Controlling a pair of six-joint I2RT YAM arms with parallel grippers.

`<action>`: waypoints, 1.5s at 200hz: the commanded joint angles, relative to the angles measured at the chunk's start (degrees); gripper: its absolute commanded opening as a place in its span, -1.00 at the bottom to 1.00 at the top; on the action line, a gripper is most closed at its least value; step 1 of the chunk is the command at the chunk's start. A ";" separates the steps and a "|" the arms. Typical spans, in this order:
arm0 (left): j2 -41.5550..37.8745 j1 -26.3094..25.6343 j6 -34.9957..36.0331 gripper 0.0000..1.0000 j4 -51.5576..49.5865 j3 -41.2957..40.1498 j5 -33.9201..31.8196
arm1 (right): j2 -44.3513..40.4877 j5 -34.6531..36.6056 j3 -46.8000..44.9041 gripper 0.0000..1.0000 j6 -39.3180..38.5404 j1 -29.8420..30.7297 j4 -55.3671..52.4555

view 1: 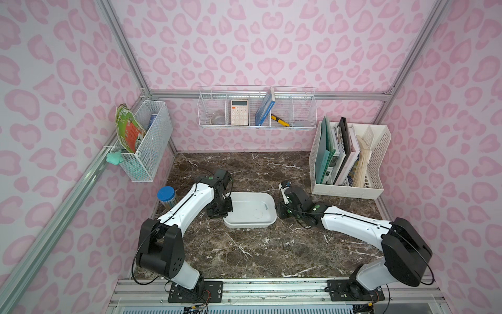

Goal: Take out the screws from the storage box
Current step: Pick up the screw from the storage box, then place the storage box at the center of the board.

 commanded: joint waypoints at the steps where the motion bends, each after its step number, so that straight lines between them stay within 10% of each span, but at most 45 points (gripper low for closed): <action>1: 0.56 -0.08 0.78 -1.00 0.26 0.04 -0.26 | 4.13 1.91 4.40 -0.33 -1.95 1.67 -2.90; 201: -5.00 -0.01 0.96 -1.00 4.23 -5.80 -2.55 | 32.66 12.51 35.24 -0.35 4.40 4.93 -27.50; 300: -4.98 -0.01 -1.02 -1.00 4.87 -7.10 -3.32 | 31.45 6.71 31.66 -0.61 11.01 5.55 -26.10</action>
